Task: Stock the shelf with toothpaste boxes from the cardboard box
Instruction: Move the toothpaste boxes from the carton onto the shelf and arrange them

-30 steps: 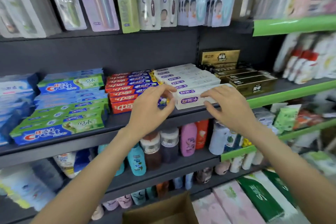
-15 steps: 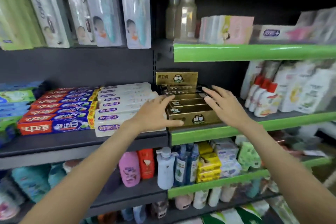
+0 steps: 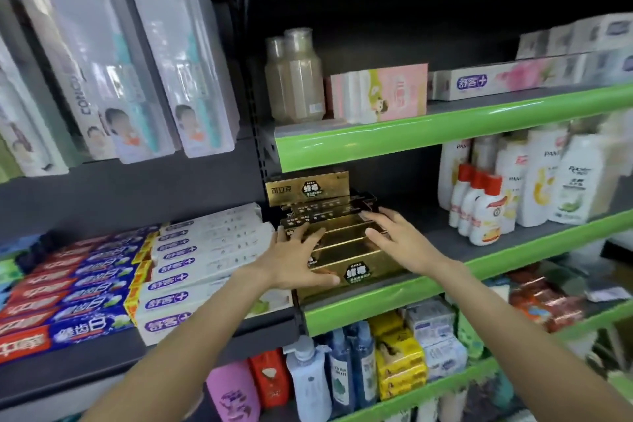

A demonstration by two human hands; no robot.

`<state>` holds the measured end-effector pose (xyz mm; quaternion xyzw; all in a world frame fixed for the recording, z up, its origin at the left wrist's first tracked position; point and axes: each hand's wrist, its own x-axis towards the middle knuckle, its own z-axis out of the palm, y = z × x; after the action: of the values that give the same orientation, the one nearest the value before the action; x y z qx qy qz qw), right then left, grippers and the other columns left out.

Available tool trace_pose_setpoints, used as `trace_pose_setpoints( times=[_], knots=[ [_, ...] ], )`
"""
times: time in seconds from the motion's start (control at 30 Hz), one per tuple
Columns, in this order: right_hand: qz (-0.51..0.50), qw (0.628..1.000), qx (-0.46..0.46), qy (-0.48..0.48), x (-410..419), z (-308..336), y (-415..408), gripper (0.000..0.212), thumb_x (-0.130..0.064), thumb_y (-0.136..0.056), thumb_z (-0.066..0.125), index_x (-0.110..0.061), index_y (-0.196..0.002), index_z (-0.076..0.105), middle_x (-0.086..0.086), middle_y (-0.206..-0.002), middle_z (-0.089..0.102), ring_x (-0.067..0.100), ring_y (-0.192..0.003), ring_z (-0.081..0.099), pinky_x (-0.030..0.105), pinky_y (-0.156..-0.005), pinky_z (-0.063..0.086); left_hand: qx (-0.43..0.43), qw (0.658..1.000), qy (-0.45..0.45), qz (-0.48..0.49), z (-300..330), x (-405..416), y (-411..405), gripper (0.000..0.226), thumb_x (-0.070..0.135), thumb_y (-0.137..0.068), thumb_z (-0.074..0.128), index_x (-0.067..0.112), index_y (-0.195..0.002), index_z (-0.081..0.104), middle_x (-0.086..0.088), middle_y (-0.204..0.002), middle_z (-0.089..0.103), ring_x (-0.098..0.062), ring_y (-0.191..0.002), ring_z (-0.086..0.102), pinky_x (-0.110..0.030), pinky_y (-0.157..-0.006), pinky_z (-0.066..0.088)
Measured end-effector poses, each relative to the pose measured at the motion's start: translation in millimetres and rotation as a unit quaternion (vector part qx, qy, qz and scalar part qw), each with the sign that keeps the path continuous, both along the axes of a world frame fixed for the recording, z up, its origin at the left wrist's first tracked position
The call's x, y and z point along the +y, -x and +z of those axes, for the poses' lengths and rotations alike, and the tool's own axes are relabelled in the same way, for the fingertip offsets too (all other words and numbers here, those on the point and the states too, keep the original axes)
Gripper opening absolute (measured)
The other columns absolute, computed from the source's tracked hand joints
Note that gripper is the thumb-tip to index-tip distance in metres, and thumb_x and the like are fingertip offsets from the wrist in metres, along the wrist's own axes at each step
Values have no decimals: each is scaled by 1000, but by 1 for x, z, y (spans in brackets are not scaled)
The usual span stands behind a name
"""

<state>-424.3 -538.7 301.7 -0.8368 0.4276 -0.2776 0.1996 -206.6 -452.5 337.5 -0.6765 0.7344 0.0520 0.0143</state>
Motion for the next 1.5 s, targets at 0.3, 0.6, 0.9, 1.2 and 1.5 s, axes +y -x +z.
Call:
trace_pose_setpoints(
  times=[0.3, 0.6, 0.9, 1.2, 1.5],
  knots=[
    [15, 999, -31, 16, -14, 3, 7, 39, -16, -100, 41, -23, -138, 45, 12, -150, 30, 21, -132, 40, 23, -106, 30, 46, 998, -14, 28, -1, -5, 27, 102, 68, -77, 55, 26, -151, -1, -6, -158, -10, -40, -141, -18, -53, -113, -6],
    [87, 986, 133, 56, -42, 19, 9, 55, -47, -96, 42, -32, -147, 28, 7, -159, 7, 28, -146, 8, 42, -118, 17, 29, 998, 48, -13, -19, -27, 30, 115, 84, -63, 50, 24, -150, 6, -9, -158, 3, -21, -146, -9, -48, -118, -4],
    [80, 971, 175, 143, -90, 31, -12, 46, -42, -99, 37, -48, -143, 26, -5, -159, 2, 26, -145, 8, 45, -116, 18, 43, 960, 205, 186, 0, -52, 13, 67, 63, -91, 30, 23, -145, 27, -11, -149, 32, -32, -134, 34, -43, -106, 35],
    [16, 939, 286, 191, -136, 36, -45, 47, -50, -99, 28, -42, -146, 25, -9, -159, -11, 29, -145, 4, 50, -114, 16, 138, 954, 163, 212, -5, -104, -8, 58, 35, -97, 43, 21, -148, 18, -14, -148, 36, -35, -125, 46, -40, -103, 35],
    [-33, 963, 254, 86, -147, 31, -51, 52, -55, -98, 19, -43, -149, 11, 9, -158, 12, 34, -142, 18, 45, -111, 25, 146, 942, 151, 261, -14, -116, -24, 70, 52, -91, 45, 21, -147, 17, -19, -147, 28, -38, -128, 41, -43, -107, 33]
  ],
)
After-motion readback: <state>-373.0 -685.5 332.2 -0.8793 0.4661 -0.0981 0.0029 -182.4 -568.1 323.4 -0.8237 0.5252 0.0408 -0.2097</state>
